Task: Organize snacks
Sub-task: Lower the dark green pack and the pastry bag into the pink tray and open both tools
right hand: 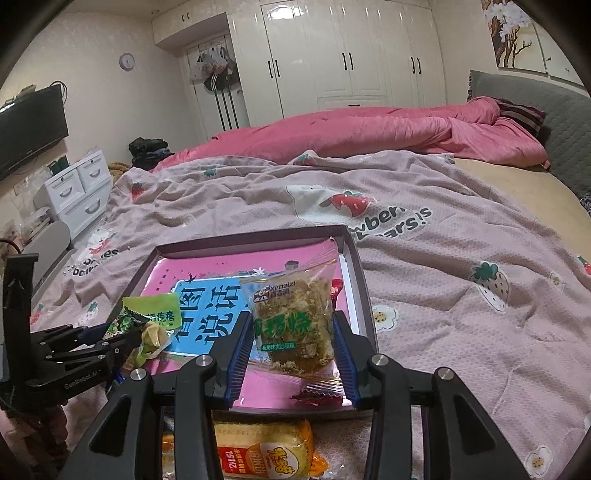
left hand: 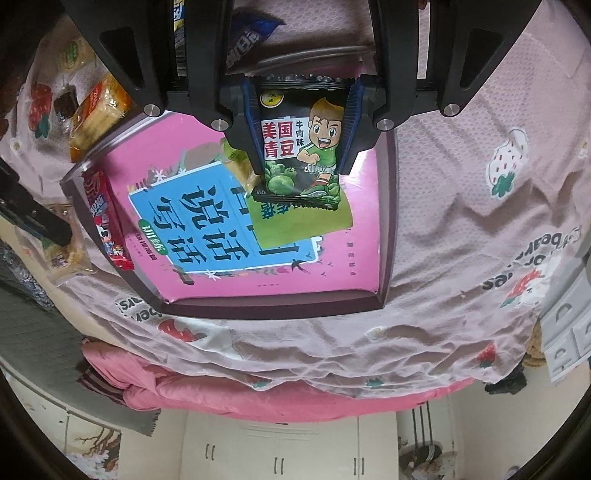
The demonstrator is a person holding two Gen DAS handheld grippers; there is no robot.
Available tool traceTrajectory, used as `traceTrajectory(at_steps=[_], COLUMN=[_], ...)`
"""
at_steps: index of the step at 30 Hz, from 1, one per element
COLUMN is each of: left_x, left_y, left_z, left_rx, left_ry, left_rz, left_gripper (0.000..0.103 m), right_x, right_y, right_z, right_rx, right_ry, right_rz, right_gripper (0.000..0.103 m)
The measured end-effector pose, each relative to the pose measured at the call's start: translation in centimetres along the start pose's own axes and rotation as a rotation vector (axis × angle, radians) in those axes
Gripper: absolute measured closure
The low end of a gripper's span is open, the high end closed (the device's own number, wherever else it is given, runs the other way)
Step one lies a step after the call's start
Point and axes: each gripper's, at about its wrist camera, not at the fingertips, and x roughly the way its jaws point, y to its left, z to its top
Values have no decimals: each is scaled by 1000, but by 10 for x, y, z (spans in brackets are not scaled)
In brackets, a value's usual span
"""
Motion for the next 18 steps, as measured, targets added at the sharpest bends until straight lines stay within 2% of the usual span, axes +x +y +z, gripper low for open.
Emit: traceTrajectory(at_steps=[18], left_x=[0], left_y=[2], left_z=[0], left_rx=[4], left_ry=[-6], left_rz=[6], left_gripper=[64], right_x=[31], right_y=[6], right_z=[-8], right_rx=[-28], right_ry=[72], right_rz=[2], right_gripper=[60])
